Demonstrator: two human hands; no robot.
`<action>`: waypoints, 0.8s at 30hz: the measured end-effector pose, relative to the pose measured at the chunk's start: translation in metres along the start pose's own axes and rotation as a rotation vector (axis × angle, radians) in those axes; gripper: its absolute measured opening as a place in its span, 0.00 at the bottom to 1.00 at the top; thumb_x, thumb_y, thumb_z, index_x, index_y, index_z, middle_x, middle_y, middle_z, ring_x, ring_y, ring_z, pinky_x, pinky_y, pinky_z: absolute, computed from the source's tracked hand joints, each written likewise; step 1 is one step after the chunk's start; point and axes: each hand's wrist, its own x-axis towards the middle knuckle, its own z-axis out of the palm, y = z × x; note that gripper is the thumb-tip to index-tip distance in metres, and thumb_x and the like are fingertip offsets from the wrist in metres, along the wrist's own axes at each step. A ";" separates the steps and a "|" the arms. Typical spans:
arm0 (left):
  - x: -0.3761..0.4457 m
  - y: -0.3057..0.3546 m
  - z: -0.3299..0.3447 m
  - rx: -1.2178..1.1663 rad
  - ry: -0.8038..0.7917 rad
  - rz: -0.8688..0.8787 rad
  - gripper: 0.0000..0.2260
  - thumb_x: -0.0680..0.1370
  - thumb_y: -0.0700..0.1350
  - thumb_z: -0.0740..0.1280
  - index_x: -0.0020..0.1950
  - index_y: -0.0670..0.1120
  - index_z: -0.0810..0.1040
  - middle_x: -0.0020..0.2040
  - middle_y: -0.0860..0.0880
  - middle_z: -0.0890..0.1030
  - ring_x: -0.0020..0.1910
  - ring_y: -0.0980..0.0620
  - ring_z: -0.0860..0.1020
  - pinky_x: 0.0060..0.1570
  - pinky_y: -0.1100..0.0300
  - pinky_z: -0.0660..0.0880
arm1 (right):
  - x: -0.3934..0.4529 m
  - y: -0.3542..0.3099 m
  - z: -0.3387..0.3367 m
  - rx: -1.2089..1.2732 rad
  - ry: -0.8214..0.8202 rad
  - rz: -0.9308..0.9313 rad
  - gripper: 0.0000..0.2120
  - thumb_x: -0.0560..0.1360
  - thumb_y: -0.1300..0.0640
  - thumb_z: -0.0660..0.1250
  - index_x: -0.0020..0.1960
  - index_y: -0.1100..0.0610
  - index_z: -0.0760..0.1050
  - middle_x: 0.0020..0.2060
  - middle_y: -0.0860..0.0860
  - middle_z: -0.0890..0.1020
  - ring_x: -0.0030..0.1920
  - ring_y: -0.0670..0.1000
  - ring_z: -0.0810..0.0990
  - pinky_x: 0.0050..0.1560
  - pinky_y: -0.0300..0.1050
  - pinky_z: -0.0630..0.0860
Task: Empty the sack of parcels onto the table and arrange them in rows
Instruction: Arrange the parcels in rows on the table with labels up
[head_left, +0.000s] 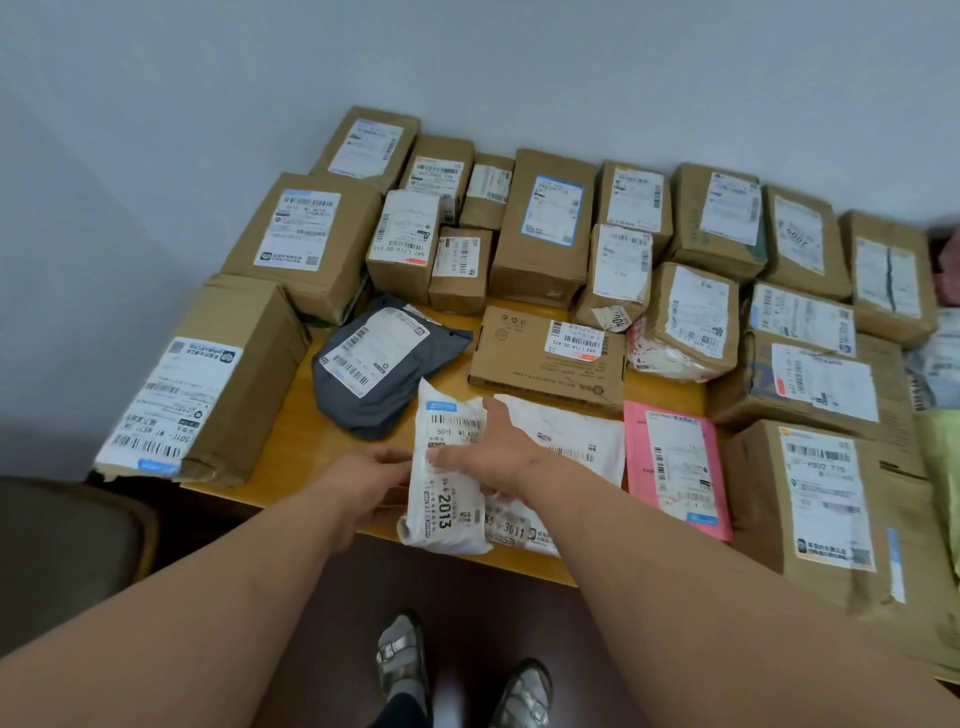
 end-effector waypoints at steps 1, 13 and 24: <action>0.006 -0.002 -0.003 0.154 0.119 0.056 0.08 0.79 0.44 0.69 0.57 0.45 0.79 0.48 0.46 0.84 0.48 0.47 0.82 0.49 0.51 0.80 | 0.001 -0.002 0.006 -0.127 0.053 -0.031 0.49 0.70 0.39 0.74 0.78 0.43 0.45 0.70 0.55 0.70 0.64 0.59 0.76 0.61 0.56 0.76; 0.028 0.004 -0.034 0.983 0.252 0.280 0.30 0.81 0.55 0.62 0.80 0.61 0.52 0.82 0.51 0.46 0.80 0.45 0.48 0.77 0.44 0.53 | 0.001 -0.003 0.023 -0.980 0.231 -0.453 0.34 0.72 0.33 0.63 0.74 0.44 0.60 0.67 0.53 0.65 0.68 0.59 0.63 0.69 0.60 0.62; 0.020 -0.003 -0.023 1.228 0.206 0.237 0.29 0.81 0.59 0.59 0.80 0.60 0.53 0.77 0.49 0.61 0.76 0.46 0.58 0.73 0.46 0.56 | 0.002 -0.012 0.009 -0.916 0.340 -0.269 0.26 0.74 0.38 0.61 0.67 0.50 0.65 0.61 0.55 0.70 0.62 0.59 0.69 0.64 0.57 0.64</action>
